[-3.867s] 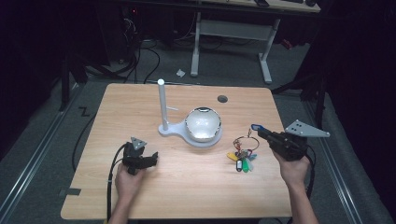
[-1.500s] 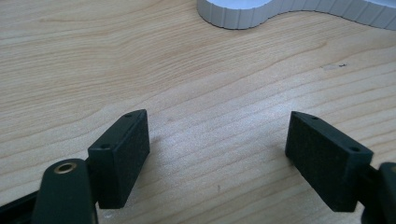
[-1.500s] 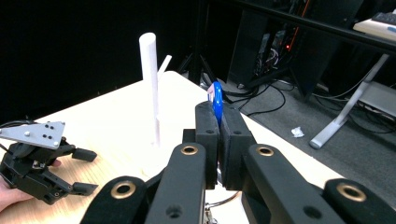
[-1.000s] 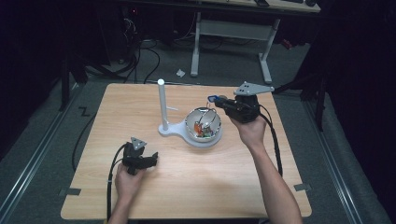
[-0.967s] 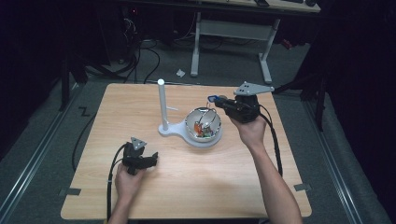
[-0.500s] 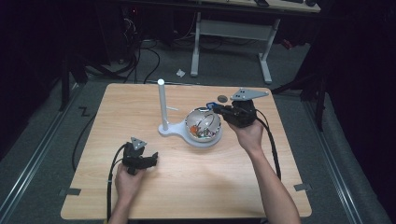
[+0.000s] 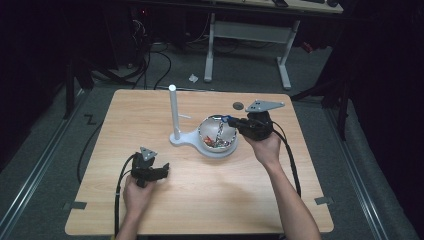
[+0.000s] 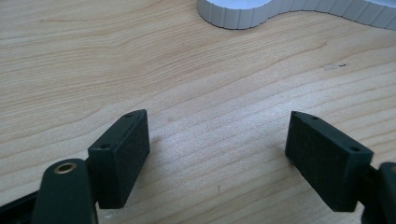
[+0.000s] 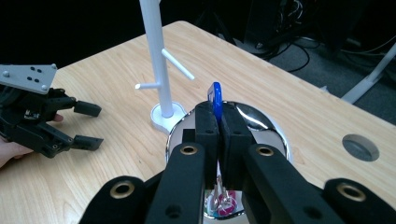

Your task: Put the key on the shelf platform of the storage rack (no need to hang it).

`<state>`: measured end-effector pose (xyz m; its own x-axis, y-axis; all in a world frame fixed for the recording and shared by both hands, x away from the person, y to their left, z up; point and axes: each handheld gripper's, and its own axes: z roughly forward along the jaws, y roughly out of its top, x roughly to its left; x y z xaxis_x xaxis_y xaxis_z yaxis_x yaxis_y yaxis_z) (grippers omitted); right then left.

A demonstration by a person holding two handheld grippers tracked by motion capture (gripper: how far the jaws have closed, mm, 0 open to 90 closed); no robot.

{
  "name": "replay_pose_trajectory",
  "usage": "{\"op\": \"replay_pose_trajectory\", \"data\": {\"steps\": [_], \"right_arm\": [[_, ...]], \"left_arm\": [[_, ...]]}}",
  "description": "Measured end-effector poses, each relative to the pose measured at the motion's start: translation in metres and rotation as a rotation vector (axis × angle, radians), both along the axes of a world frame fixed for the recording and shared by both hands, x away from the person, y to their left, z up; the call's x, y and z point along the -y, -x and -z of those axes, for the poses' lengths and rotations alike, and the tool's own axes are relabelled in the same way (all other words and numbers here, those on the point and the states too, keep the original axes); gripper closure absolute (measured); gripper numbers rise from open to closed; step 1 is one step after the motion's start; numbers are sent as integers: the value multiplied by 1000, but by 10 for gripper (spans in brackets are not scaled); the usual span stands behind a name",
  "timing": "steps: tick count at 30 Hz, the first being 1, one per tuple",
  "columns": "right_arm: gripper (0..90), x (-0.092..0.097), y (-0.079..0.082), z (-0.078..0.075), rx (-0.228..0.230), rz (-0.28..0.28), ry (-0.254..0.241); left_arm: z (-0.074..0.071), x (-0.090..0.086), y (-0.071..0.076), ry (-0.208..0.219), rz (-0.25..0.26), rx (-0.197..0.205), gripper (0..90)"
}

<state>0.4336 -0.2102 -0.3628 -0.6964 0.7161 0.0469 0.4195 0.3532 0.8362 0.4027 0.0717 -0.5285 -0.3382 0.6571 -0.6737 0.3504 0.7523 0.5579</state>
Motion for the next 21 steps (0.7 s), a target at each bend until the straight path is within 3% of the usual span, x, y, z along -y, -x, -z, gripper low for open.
{"op": "replay_pose_trajectory", "data": {"steps": [12, 21], "right_arm": [[882, -6, -3, 11, -42, -14, 38], [882, -9, -6, 30, -93, -15, 66]], "left_arm": [[0, 0, 0, 1, -1, -1, 221], [0, 0, 0, 1, -1, 0, 221]]}}
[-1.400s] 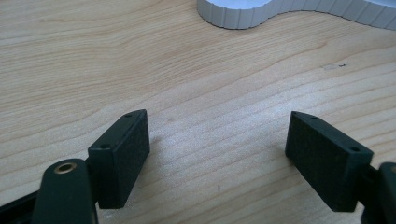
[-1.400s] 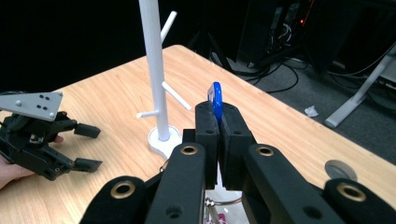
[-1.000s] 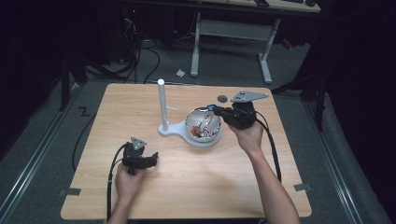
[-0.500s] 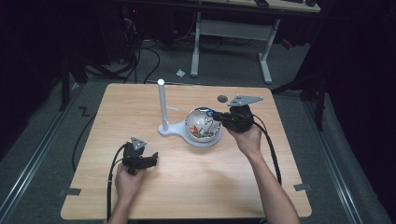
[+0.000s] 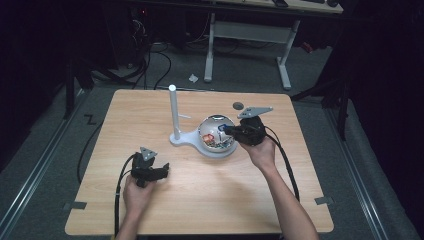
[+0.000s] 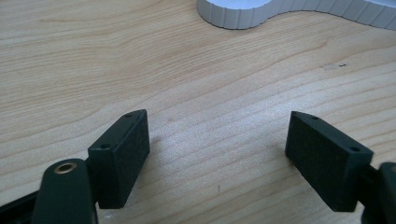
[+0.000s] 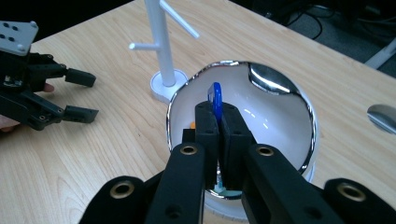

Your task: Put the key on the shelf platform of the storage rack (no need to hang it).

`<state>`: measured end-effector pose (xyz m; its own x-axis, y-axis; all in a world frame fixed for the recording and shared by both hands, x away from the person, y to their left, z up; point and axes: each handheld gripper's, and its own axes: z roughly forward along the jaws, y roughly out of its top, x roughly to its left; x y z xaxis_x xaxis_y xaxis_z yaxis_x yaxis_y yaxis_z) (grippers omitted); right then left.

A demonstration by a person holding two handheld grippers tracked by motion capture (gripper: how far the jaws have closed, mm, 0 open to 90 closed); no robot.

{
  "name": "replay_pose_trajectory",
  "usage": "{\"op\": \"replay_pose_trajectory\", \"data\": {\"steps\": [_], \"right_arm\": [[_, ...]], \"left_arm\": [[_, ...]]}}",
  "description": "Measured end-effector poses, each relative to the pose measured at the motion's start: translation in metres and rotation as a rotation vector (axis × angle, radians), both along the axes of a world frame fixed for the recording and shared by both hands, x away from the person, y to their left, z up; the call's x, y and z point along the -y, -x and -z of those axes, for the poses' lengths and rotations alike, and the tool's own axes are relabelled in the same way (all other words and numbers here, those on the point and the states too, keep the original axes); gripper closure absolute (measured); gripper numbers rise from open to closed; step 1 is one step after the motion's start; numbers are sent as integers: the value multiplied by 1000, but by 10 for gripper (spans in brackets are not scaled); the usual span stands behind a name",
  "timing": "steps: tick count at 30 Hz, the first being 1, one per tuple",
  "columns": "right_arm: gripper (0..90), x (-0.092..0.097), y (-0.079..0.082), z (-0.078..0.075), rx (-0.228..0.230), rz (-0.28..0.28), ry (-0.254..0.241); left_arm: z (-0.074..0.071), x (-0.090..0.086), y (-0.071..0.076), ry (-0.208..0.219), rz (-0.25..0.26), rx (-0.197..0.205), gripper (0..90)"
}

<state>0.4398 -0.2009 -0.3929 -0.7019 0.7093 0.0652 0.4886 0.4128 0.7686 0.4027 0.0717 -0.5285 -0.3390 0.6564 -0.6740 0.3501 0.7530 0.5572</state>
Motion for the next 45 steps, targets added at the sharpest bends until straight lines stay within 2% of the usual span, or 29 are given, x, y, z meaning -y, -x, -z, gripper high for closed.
{"op": "replay_pose_trajectory", "data": {"steps": [5, 10, 13, 23, 28, 35, 40, 45], "right_arm": [[883, 0, -2, 9, -26, 4, 3], [882, -5, -3, 14, -31, -8, 36], [880, -5, -5, 20, -57, 0, 29], [878, 2, -11, 34, -100, 34, 2], [878, 3, -12, 37, -110, 43, 5], [869, -2, -14, 44, -120, 47, 35], [828, -4, -15, 47, -122, 51, 37], [726, -1, -14, 44, -116, 67, 34]], "left_arm": [[0, 0, 0, 0, 0, 0, 221], [0, 0, 0, 0, 0, 0, 221], [0, 0, 0, -1, 1, 0, 221], [0, 0, 0, 1, -1, 0, 221], [0, 0, 0, 0, -1, 0, 221], [0, 0, 0, 0, 0, 0, 221], [0, 0, 0, 1, -1, 0, 221], [0, 0, 0, 0, 0, 0, 221]]}}
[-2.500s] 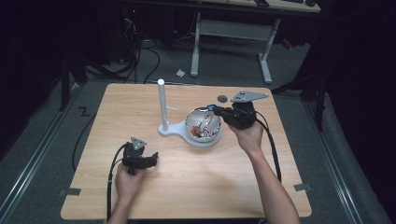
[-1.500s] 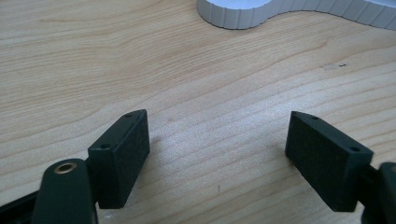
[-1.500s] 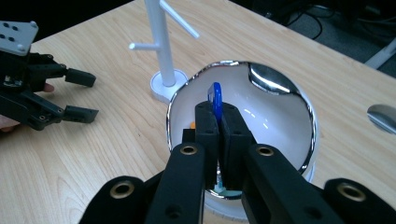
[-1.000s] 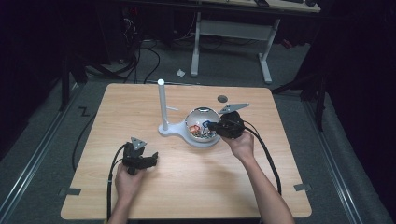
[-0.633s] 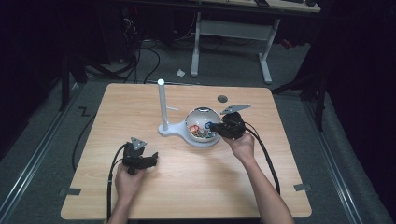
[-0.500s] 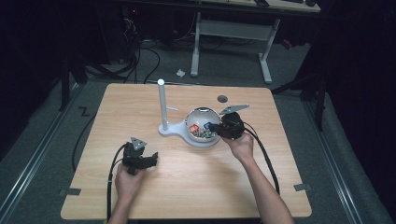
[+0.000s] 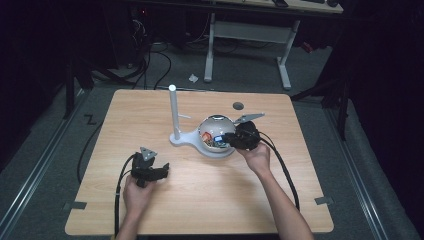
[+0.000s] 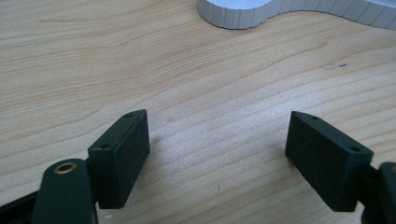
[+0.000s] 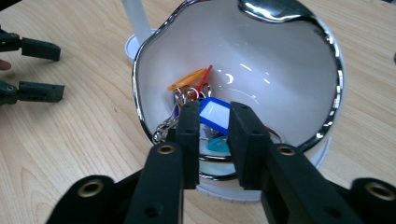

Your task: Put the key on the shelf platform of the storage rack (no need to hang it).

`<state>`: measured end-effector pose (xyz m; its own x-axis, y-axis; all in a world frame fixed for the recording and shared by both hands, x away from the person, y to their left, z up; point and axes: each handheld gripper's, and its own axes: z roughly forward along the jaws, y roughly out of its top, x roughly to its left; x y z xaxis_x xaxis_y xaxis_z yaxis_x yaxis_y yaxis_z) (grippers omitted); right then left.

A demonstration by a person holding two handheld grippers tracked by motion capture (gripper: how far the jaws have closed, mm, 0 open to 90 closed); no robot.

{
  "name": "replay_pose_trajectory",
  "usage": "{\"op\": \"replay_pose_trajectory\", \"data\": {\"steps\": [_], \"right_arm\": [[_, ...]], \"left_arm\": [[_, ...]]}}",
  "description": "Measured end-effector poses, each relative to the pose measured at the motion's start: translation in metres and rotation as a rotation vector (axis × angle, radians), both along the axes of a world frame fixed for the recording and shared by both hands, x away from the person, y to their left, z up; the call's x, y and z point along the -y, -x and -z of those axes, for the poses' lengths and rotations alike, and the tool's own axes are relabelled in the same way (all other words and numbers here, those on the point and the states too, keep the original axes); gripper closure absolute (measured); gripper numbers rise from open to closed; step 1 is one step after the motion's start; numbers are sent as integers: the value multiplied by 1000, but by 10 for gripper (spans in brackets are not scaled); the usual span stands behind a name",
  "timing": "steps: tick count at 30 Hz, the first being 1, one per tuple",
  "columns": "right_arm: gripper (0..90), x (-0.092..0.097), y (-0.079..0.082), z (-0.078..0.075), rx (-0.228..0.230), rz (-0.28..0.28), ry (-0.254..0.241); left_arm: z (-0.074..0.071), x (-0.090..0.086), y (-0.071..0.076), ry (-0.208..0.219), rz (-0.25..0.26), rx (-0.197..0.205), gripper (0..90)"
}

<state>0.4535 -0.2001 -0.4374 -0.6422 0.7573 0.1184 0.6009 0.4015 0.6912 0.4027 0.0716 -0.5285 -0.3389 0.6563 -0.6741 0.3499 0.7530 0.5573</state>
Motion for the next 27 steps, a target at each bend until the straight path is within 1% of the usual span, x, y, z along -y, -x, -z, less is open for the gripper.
{"op": "replay_pose_trajectory", "data": {"steps": [2, 6, 7, 9, 11, 13, 14, 18, 19, 21, 22, 24, 27], "right_arm": [[684, 2, 0, -1, 7, 5, -2], [633, 2, 3, -4, 24, 11, -5], [633, 2, 3, -4, 24, 11, -5], [596, 4, 6, -10, 53, 11, -8], [567, 5, 7, -13, 65, 18, -21], [553, 7, 8, -15, 65, 25, -21], [530, 10, 9, -18, 74, 32, -33], [511, 13, 11, -20, 74, 42, -40], [506, 17, 14, -22, 85, 45, -30], [506, 18, 15, -22, 93, 49, -34], [503, 24, 18, -24, 97, 64, -45], [499, 29, 19, -24, 93, 76, -52], [496, 33, 21, -25, 96, 83, -41]], "left_arm": [[0, 0, 0, 0, 0, 0, 221], [0, 0, 0, 1, -2, 0, 221], [0, 0, 0, 1, -2, 0, 221], [0, 0, 0, 1, -1, 0, 221], [0, 0, 0, 1, -1, 0, 221], [0, 0, 0, 1, -1, 0, 221], [0, 0, 0, 0, -1, 0, 221], [0, 0, 0, 0, 0, 0, 221], [0, 0, 0, 0, -1, 0, 221], [0, 0, 0, 0, 0, 0, 221], [0, 0, 0, 1, -1, 0, 221], [0, 0, 0, 1, -1, -1, 221], [0, 0, 0, 0, -1, 0, 221]]}}
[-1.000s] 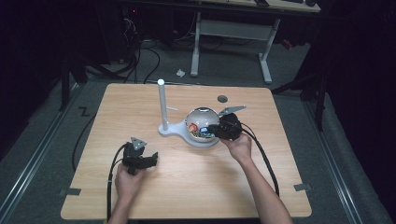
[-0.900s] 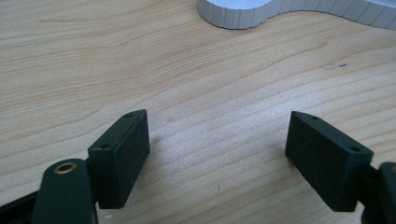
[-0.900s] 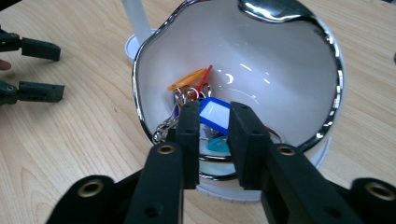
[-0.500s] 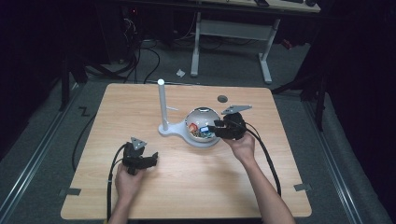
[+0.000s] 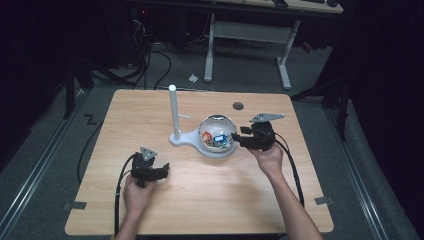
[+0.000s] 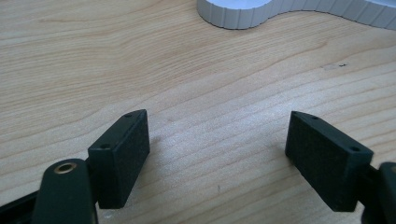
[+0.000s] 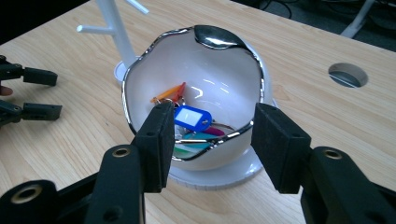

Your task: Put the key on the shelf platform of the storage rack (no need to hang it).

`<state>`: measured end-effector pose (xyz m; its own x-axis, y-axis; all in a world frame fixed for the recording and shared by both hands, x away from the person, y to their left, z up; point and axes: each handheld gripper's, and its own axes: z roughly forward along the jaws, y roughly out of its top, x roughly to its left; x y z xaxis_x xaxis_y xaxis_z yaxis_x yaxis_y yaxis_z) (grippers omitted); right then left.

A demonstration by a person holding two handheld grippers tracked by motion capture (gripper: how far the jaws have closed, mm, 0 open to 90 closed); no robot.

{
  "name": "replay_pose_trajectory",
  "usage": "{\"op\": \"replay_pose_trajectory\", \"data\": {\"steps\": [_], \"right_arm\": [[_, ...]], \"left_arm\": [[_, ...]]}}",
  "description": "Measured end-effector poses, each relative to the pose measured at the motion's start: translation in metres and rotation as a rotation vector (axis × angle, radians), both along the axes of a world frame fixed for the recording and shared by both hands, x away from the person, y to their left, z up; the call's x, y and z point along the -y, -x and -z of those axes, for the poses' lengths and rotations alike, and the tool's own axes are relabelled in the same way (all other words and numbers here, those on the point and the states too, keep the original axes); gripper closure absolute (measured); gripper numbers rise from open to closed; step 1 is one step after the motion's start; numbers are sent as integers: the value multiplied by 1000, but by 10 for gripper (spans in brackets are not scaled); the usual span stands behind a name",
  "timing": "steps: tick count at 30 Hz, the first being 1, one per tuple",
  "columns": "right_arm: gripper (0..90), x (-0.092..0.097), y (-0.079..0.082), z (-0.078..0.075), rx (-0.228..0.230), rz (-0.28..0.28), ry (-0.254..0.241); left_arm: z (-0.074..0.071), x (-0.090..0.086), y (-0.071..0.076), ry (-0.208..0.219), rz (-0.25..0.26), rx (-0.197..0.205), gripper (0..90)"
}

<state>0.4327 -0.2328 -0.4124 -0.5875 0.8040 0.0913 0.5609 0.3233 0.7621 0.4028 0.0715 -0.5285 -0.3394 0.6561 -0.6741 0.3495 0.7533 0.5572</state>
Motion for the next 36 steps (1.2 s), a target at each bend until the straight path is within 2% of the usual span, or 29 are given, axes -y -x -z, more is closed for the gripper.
{"op": "replay_pose_trajectory", "data": {"steps": [9, 13, 19, 25, 29, 32, 36], "right_arm": [[490, 12, 13, -10, 32, 11, 13], [493, 21, 20, -13, 49, 28, 1], [490, 34, 30, -15, 46, 55, 6], [489, 38, 38, -22, 62, 51, 3], [488, 40, 41, -22, 59, 54, 7], [491, 47, 47, -19, 63, 77, -8], [492, 49, 51, -19, 73, 83, 10]], "left_arm": [[0, 0, 0, 1, 0, 0, 221], [0, 0, 0, 1, 0, 0, 221], [0, 0, 0, 1, 0, 0, 221], [0, 0, 0, 1, -1, -1, 221], [0, 0, 0, 1, 0, 0, 221], [0, 0, 0, 1, 0, 0, 221], [0, 0, 0, 2, -1, -1, 221]]}}
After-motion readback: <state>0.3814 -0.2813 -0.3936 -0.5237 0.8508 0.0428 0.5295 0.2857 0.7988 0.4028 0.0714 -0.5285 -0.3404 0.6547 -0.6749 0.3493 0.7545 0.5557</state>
